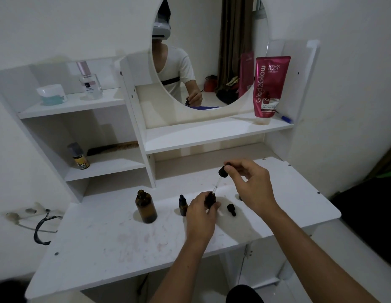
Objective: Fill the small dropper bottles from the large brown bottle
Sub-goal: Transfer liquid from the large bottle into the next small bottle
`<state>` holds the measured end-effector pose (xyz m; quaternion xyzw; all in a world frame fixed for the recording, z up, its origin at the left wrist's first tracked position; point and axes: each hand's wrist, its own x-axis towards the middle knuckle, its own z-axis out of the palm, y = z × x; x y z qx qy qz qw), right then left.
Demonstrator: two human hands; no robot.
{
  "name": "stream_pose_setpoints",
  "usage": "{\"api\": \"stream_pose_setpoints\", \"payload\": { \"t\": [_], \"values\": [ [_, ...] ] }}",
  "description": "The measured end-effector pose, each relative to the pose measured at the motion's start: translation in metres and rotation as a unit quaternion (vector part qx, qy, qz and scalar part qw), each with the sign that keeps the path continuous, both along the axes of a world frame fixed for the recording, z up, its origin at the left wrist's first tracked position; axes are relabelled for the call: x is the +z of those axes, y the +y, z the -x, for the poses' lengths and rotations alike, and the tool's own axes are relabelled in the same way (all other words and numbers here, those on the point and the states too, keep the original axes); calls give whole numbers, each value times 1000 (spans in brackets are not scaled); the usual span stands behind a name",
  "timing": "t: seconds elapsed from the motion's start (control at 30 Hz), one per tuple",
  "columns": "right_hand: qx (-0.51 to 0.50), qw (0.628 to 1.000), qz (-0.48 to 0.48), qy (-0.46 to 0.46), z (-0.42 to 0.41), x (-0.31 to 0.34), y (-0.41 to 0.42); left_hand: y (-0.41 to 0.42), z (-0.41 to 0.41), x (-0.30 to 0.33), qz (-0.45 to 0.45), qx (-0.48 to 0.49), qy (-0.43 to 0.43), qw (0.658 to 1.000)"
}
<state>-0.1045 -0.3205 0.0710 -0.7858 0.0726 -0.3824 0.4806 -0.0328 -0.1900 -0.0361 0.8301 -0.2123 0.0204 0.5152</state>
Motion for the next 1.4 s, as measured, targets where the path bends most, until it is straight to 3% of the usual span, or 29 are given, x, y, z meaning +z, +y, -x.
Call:
{"api": "stream_pose_setpoints", "payload": {
  "t": [0.23, 0.5, 0.8, 1.4],
  "values": [
    [11, 996, 92, 7, -7, -6, 2, 1, 2, 1, -8, -12, -12, 1000],
    [32, 990, 132, 38, -15, -20, 7, 2, 3, 1, -8, -20, -17, 1000],
    [55, 985, 104, 123, -20, -15, 12, 2, -2, -7, -5, -24, -11, 1000],
    [-1, 996, 71, 52, -8, 5, 20, 4, 4, 0, -41, -14, 19, 999]
  ]
}}
